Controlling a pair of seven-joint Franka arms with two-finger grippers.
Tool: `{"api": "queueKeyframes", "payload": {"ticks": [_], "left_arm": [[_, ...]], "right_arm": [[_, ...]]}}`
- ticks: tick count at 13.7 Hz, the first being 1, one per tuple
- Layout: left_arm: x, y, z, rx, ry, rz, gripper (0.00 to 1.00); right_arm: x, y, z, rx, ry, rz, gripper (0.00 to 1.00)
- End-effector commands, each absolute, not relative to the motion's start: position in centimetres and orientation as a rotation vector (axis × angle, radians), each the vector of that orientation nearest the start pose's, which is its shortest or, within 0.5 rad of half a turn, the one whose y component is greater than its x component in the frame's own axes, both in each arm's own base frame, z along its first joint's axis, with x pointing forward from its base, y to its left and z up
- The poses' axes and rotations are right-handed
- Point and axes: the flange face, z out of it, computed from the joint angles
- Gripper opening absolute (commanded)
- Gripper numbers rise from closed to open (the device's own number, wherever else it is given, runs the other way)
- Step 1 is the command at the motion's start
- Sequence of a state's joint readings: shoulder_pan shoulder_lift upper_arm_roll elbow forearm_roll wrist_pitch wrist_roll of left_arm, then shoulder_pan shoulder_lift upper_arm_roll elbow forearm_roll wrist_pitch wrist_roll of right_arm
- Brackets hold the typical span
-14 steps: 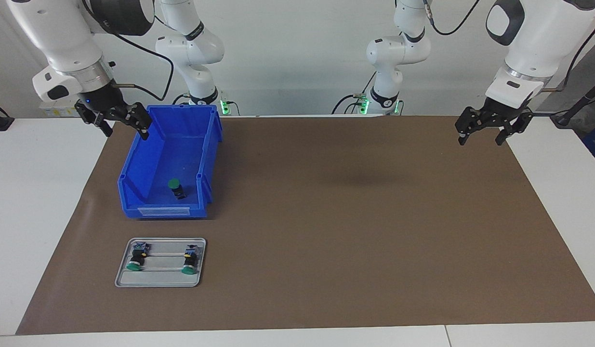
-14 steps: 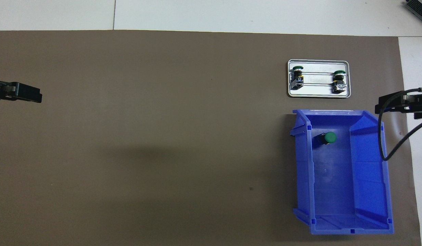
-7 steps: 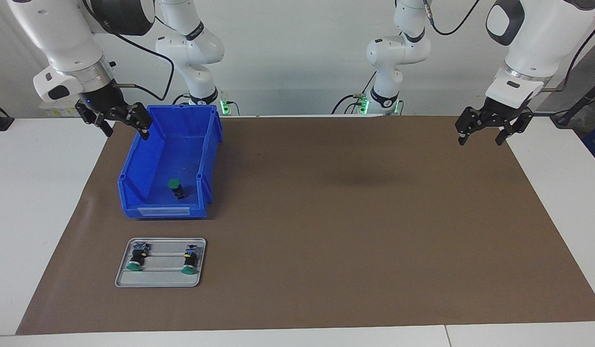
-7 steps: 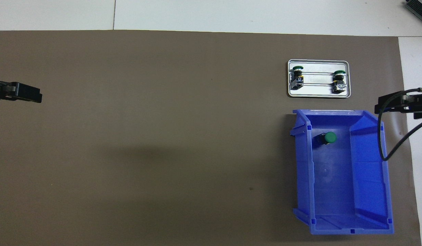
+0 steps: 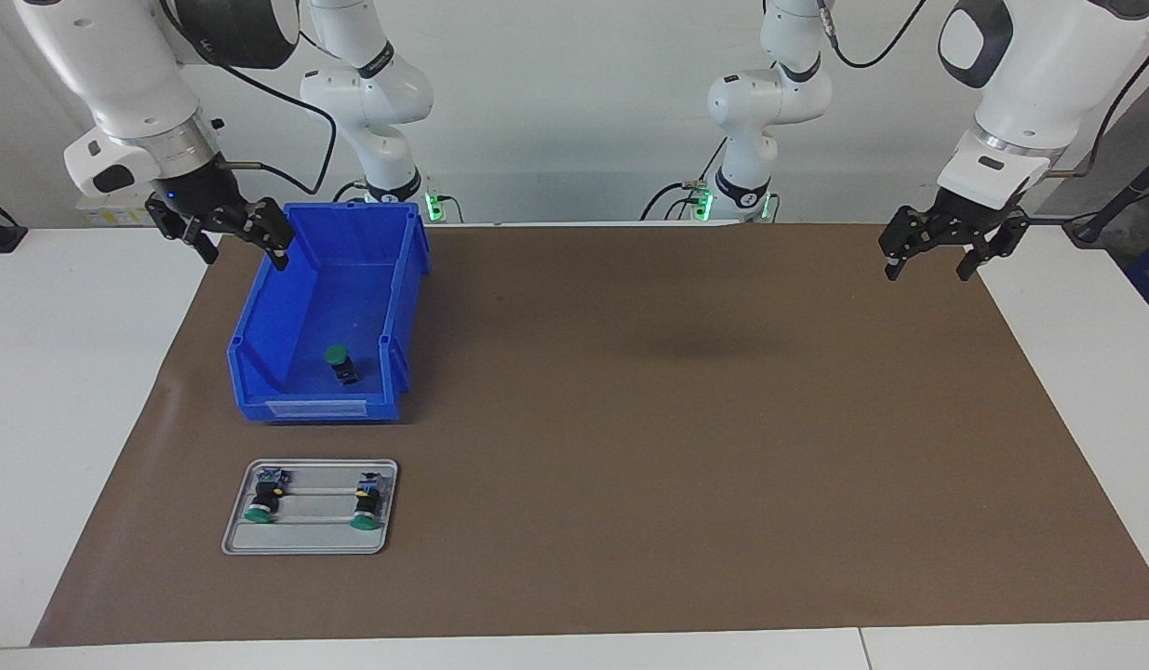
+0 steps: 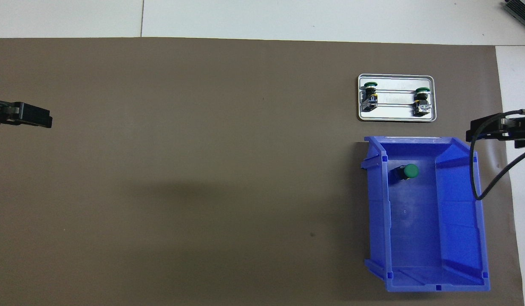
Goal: Place and press button with both arms
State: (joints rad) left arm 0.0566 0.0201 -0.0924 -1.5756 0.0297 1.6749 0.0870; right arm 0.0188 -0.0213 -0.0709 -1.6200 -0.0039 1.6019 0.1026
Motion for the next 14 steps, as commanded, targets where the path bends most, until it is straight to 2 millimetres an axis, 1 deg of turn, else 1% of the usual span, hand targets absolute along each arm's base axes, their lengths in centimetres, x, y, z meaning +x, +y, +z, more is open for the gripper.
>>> {"api": "queueKeyframes", "payload": {"ticks": [1, 2, 5, 12, 14], "left_arm": [[56.3, -1.4, 62.2, -3.088, 0.206, -0.117, 1.0], [56.3, -1.4, 62.2, -3.088, 0.206, -0.117, 1.0], [56.3, -1.4, 62.2, -3.088, 0.206, -0.117, 1.0], [56.3, -1.4, 62.2, -3.088, 0.206, -0.114, 1.0], [56.3, -1.4, 62.3, -3.088, 0.206, -0.117, 1.0]], "right_arm": [[54.3, -3.3, 61.6, -3.132, 0.255, 0.022, 1.0], [54.3, -3.2, 61.6, -3.131, 0.255, 0.022, 1.0], [54.4, -2.2, 61.6, -3.124, 0.226, 0.022, 1.0], [54.5, -2.6, 61.7, -3.121, 0.238, 0.008, 1.0], [54.5, -2.5, 61.7, -3.122, 0.231, 0.008, 1.0]]}}
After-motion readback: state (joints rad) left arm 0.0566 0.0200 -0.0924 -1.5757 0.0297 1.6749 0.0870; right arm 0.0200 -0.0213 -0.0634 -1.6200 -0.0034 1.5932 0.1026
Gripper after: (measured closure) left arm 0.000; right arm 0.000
